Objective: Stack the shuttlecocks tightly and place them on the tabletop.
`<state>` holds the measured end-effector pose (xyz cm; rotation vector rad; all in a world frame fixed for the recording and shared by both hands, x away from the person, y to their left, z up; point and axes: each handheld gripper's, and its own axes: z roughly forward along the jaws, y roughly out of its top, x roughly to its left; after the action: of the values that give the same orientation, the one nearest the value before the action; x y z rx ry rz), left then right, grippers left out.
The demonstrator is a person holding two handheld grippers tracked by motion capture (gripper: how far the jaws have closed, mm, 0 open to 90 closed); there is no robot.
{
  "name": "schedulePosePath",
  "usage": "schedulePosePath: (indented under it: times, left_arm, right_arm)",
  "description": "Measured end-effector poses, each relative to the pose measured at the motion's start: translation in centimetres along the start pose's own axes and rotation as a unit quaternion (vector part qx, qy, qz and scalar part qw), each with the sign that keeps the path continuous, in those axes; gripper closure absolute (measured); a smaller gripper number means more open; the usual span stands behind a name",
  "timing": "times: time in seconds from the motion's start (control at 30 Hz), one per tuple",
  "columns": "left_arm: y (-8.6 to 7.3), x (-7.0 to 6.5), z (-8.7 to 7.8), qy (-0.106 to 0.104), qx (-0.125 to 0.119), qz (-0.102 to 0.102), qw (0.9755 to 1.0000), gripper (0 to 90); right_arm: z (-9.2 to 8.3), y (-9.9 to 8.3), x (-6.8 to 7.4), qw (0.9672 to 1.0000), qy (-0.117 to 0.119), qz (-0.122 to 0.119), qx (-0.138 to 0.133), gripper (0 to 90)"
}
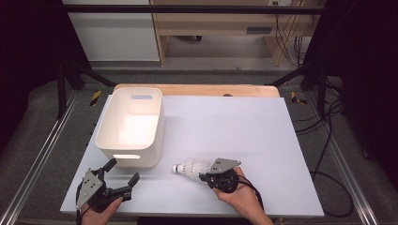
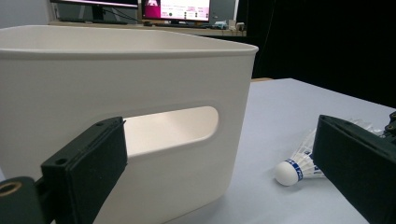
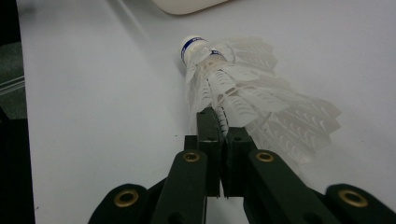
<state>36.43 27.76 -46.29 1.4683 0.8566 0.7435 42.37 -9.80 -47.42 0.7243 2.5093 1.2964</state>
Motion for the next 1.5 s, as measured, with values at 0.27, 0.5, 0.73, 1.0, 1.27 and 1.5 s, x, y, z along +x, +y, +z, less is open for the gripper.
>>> schedulePosePath:
  times: [0.27,0.5,0.73,1.0,1.27,1.5]
  left_arm:
    - [0.0,0.0,0.0,-0.001,0.000,0.000,1.0000,3.3]
    - [0.0,0.0,0.0,0.000,0.000,0.000,1.0000,3.3]
    - [0.0,0.0,0.0,0.000,0.000,0.000,1.0000,3.3]
    - [0.0,0.0,0.0,0.001,0.000,0.001,1.0000,3.3]
    - [0.0,0.1,-0.1,0.002,-0.001,0.001,1.0000,3.3]
    - [0.1,0.1,-0.2,0.002,-0.005,-0.001,1.0000,3.1]
  right_arm:
    - [0.2,0.0,0.2,0.9999,-0.007,-0.008,0.010,85.7]
    - [-0.3,-0.1,0.2,0.9998,-0.015,-0.004,0.012,72.4]
    - [-1.1,-0.3,0.2,0.9997,-0.020,0.004,0.013,60.7]
    - [-1.5,-0.3,0.2,0.9998,-0.019,0.008,0.008,47.2]
    - [-1.8,-0.4,0.4,0.9996,-0.024,0.009,0.013,36.0]
    - [-2.0,-0.4,0.4,0.9993,-0.028,0.023,0.013,17.5]
